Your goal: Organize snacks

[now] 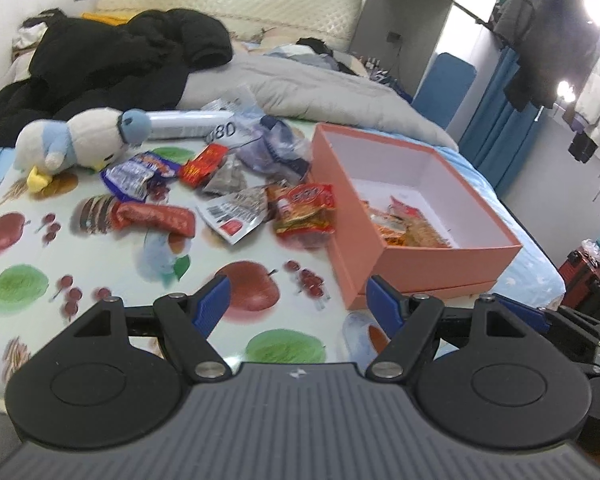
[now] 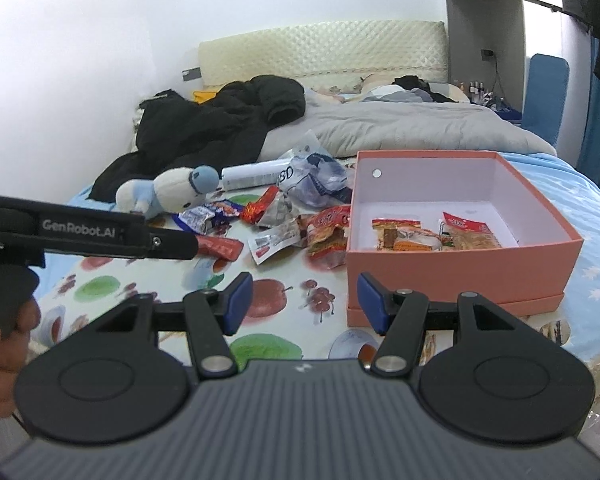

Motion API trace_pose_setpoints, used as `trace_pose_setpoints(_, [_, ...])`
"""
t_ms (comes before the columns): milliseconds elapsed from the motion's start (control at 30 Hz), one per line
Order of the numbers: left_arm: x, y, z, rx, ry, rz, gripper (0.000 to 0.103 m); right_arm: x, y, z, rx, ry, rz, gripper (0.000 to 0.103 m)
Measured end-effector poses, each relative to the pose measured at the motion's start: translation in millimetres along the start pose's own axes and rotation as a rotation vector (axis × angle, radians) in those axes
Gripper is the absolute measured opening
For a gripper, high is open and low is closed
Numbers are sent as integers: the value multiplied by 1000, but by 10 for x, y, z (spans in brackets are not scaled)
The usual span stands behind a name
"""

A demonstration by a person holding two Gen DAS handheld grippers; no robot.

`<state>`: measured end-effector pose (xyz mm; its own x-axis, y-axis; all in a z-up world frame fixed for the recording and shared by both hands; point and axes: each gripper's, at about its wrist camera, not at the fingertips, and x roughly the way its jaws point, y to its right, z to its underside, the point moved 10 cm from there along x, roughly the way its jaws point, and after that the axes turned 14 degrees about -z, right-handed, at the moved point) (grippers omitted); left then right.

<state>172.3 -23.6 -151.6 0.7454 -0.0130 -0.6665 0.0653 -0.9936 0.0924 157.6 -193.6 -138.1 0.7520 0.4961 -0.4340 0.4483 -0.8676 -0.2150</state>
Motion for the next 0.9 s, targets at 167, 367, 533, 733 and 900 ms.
trace_pose_setpoints(167, [153,-154,71,-25,-19,-20,79,100,-63,94,-12,-20,-11,60])
trace_pose_setpoints(367, [410,-397,94,-66,-45,-64,79,312,-159,130,-64,-55,-36,60])
trace_pose_setpoints(533, [685,-633,59,-96,-64,-103,81,582,-233,96,-112,-70,-56,59])
trace_pose_setpoints(733, [1155,-930,-3,-133,-102,-127,82,1022,-262,85,-132,-102,-69,59])
trace_pose_setpoints(900, [1595,-1192,-90,-194,-134,-135,82,1437,-187,88,-97,-124,-61,57])
